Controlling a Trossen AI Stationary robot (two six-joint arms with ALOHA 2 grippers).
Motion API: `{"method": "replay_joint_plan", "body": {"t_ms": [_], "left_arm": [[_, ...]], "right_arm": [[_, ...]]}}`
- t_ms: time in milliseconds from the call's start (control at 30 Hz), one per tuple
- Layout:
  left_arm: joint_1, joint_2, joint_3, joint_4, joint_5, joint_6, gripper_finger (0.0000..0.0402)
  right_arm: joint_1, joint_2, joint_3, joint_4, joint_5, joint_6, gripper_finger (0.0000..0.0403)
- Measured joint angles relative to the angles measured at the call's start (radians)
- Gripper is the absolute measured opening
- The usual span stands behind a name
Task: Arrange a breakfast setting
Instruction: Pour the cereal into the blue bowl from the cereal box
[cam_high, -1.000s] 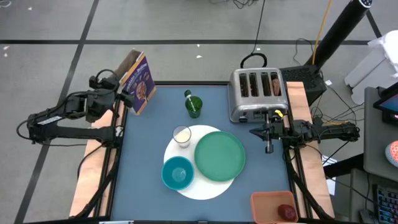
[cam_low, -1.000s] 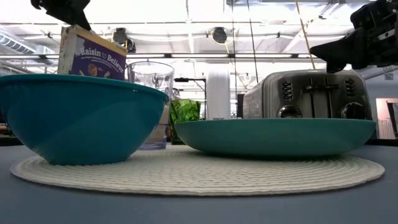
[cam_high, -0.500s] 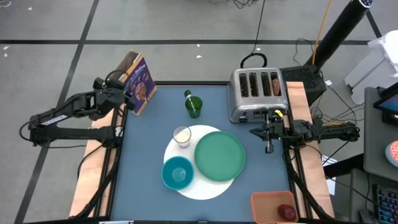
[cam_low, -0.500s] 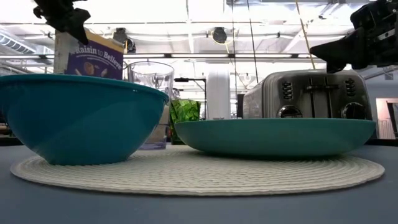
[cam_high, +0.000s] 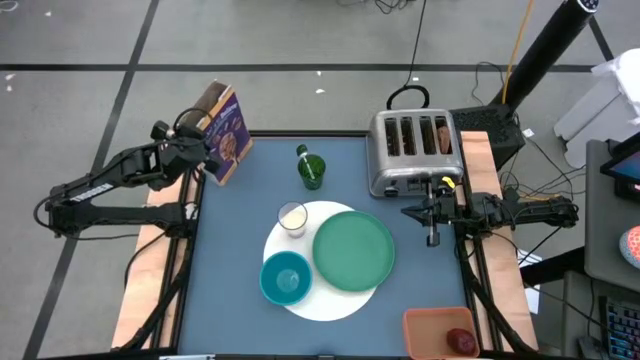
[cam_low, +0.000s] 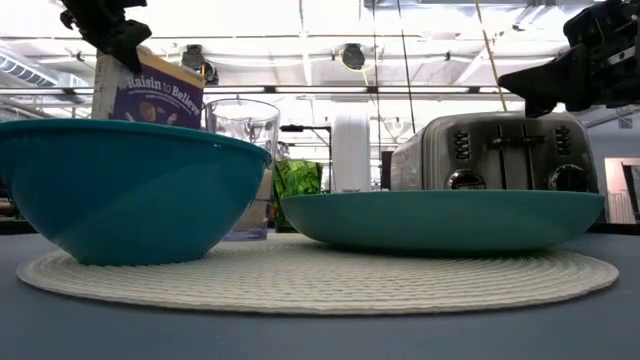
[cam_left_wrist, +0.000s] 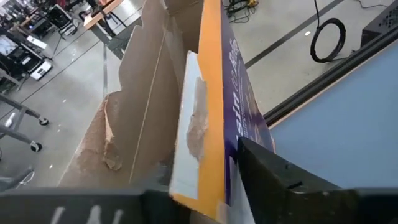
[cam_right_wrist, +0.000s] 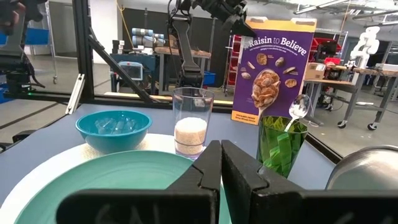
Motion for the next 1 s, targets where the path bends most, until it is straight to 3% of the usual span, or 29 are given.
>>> {"method": "replay_joint_plan", "body": {"t_ms": [467,700,1000], "left_arm": [[0.000,0.000,-0.002,0.006,0.013,-0.006,0.0034],[0.000,0.000,-0.004,0.040,0.019,0.004,0.0025],[0.000,0.001,-0.008,0.177,0.042,0.132,0.0004]], "right_arm": [[0.000,0.000,0.000,0.000,0.000,0.000,0.0006],[0.000,0.000,0.000,0.000,0.000,0.000,0.0006],[0.000,0.000,0.000,0.000,0.000,0.000,0.0006]]}}
